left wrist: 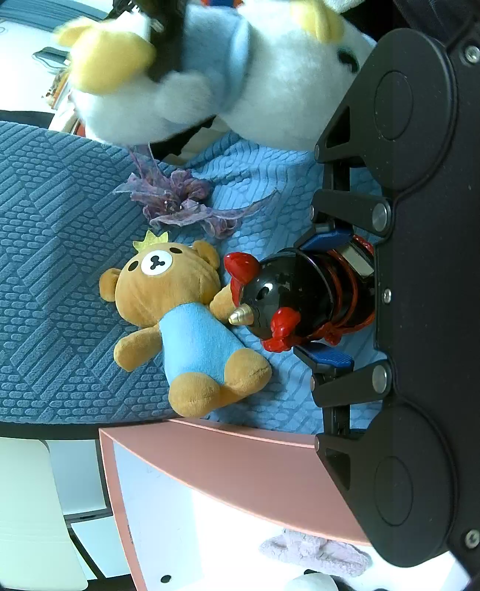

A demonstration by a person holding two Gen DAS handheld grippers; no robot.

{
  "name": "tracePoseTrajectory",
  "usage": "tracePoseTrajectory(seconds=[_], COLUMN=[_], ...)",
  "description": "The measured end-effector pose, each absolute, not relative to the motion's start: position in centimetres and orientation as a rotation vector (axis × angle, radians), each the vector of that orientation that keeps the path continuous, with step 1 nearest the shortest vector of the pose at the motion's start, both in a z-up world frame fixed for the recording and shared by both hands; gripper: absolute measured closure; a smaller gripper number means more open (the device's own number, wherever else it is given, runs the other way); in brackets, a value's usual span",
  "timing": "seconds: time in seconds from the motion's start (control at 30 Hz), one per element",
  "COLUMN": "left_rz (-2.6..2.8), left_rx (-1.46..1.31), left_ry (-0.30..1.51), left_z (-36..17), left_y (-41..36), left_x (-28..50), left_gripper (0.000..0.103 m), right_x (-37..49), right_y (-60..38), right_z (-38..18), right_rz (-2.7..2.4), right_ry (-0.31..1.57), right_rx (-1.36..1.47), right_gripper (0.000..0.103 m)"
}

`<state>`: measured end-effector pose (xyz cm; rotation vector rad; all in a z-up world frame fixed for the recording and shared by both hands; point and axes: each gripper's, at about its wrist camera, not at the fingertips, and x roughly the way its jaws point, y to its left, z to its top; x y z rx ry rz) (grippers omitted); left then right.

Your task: Organize objects

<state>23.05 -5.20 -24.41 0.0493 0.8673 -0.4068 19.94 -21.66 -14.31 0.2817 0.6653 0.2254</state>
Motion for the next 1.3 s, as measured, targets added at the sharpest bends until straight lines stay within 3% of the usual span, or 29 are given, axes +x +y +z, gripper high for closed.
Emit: tracePoseTrajectory(seconds=[0.17, 0.47, 0.53, 0.6, 0.93, 1.3], left_rz=[-0.409, -0.389, -0.391, -0.397, -0.397, -0.383], left_rx=[0.043, 0.048, 0.030, 0.030, 0.026, -0.014], left_ry=[0.875, 0.889, 0.902, 0.893, 0.887, 0.907], left_z=[-24.3, -24.9, -25.0, -24.8, -24.3, -24.4], left_y=[-5.1, -5.2, -5.2, -5.2, -5.2, -4.5], left_x=[22.8, 22.9, 23.1, 23.0, 22.8, 23.0], left_gripper=[0.054, 0.054, 0.054, 0.054, 0.054, 0.054], right_x=[22.5, 23.6, 23.0, 23.0, 24.7, 26.5], right_y=[-22.9, -24.5, -24.6, -24.7, -22.9, -21.0], right_z=[-17.6, -18.5, -18.4, -18.3, -19.7, -20.6], right_rz=[0.187, 0.169, 0.156, 0.169, 0.169, 0.136], right_ry=[0.748, 0.786, 0.775, 0.772, 0.882, 0.851], right_rx=[0.294, 0.335, 0.335, 0.339, 0.199, 0.019], right_gripper=[0.014, 0.016, 0.004, 0.000, 0.000, 0.000])
